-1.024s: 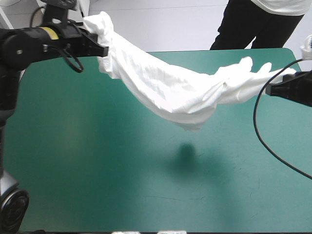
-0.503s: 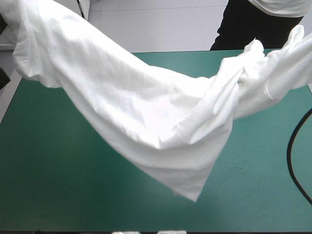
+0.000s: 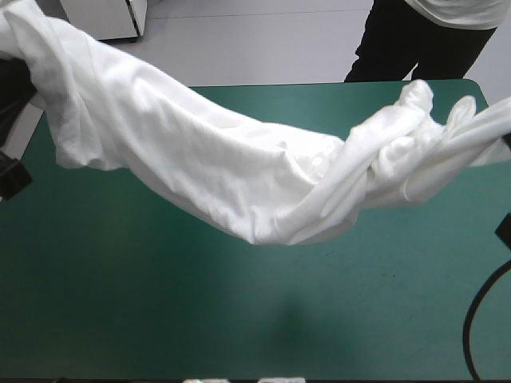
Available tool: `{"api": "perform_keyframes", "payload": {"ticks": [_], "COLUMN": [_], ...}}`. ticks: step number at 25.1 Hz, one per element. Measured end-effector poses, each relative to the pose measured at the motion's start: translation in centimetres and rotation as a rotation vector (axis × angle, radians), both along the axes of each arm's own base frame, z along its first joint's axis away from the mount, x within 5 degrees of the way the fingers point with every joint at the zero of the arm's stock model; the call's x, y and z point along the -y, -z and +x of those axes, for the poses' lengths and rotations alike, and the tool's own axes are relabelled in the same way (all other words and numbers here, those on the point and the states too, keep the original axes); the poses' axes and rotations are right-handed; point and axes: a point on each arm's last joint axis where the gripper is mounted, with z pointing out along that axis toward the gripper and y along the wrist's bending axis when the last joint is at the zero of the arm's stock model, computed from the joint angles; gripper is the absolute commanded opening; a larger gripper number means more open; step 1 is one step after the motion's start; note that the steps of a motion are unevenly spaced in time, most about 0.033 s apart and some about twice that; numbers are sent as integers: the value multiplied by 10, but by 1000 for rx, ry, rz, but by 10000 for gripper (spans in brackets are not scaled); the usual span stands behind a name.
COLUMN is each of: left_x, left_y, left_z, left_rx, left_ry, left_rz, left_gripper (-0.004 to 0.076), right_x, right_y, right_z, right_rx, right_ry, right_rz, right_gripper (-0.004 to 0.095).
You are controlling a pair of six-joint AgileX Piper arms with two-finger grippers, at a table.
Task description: Fold the cloth
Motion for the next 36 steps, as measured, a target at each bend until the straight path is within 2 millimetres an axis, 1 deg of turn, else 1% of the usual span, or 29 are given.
{"api": "perform_keyframes", "payload": {"ticks": [2,3,4,5,6,7,8,9,10,11,12,14,16,18,20,23,25,29,31,34,35,36], "left_x": [2,6,9,14,18,26,29,36,42,46,51,56,61,64,69,72,74,74,74,72,71,71], "left_y": [13,30,41,65,81,117,135,170,199,219,245,273,294,311,336,363,381,405,412,416,417,417], "left_z": [5,19,29,50,64,92,105,131,152,166,184,204,223,240,262,279,288,298,302,306,307,308], "left_rx": [-64,-144,-197,-302,-369,-505,-560,-653,-728,-779,-832,-891,-918,-919,-917,-953,-980,-1018,-1021,-1007,-1003,-998], "left_ry": [6,0,-7,-16,-23,-33,-41,-56,-66,-73,-84,-95,-108,-126,-147,-170,-185,-215,-237,-267,-276,-286], "left_rz": [18,46,66,105,131,184,203,230,253,270,289,316,334,347,361,377,393,412,421,430,430,430], "left_gripper": [-10,-10,-10,-10,-10,-10,-10,-10,-10,-10,-10,-10,-10,-10,-10,-10,-10,-10,-10,-9,-6,8], "right_x": [-1,-1,-1,-1,-1,0,1,4,6,7,8,9,9,10,11,11,11,12,12,12,12,12], "right_y": [14,29,37,55,65,89,102,128,151,165,191,217,240,258,283,312,328,349,356,362,363,364], "right_z": [6,17,26,43,54,78,90,115,136,149,174,196,220,241,270,292,303,316,320,325,325,325], "right_rx": [-61,-129,-173,-257,-309,-415,-470,-581,-663,-709,-790,-853,-900,-928,-965,-1027,-1067,-1096,-1097,-1105,-1109,-1113], "right_ry": [-9,-11,-11,-7,-2,8,15,35,53,64,74,82,91,101,112,117,119,128,133,141,144,144], "right_rz": [8,10,10,7,-2,-29,-44,-73,-93,-106,-117,-124,-124,-124,-127,-133,-135,-135,-134,-127,-124,-123], "right_gripper": [-17,-17,-17,-17,-17,-17,-17,-17,-17,-17,-17,-17,-17,-17,-17,-17,-17,-17,-17,-9,16,65]}}
